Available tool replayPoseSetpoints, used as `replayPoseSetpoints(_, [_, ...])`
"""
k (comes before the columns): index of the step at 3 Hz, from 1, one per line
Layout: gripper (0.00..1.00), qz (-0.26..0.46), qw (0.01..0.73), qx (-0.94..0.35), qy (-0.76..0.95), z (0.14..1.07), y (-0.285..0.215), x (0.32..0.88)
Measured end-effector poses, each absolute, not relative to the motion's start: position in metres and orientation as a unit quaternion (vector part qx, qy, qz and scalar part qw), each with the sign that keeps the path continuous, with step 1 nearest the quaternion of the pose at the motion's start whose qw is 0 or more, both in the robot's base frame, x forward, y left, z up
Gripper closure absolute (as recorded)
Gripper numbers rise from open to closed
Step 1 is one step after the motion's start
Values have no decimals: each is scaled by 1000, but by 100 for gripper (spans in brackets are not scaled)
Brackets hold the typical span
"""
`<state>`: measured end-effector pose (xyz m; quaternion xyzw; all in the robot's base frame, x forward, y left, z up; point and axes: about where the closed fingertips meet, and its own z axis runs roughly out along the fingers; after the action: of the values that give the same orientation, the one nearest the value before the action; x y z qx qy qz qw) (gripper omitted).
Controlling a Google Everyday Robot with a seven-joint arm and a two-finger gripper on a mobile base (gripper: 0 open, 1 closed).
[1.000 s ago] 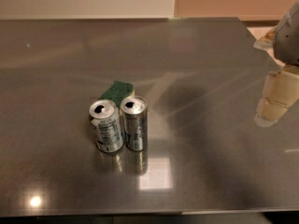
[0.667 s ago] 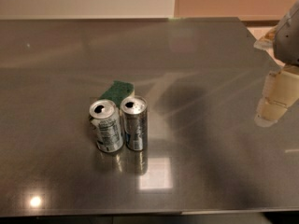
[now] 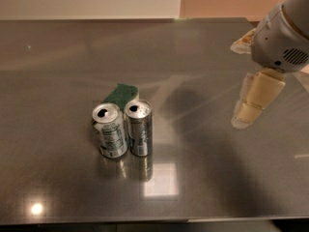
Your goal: Pick redbull can
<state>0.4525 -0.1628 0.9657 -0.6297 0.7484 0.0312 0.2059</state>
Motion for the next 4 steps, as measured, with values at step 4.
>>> replayPoseSetpoints(4, [0,121,268,-662,690,941,-82,483])
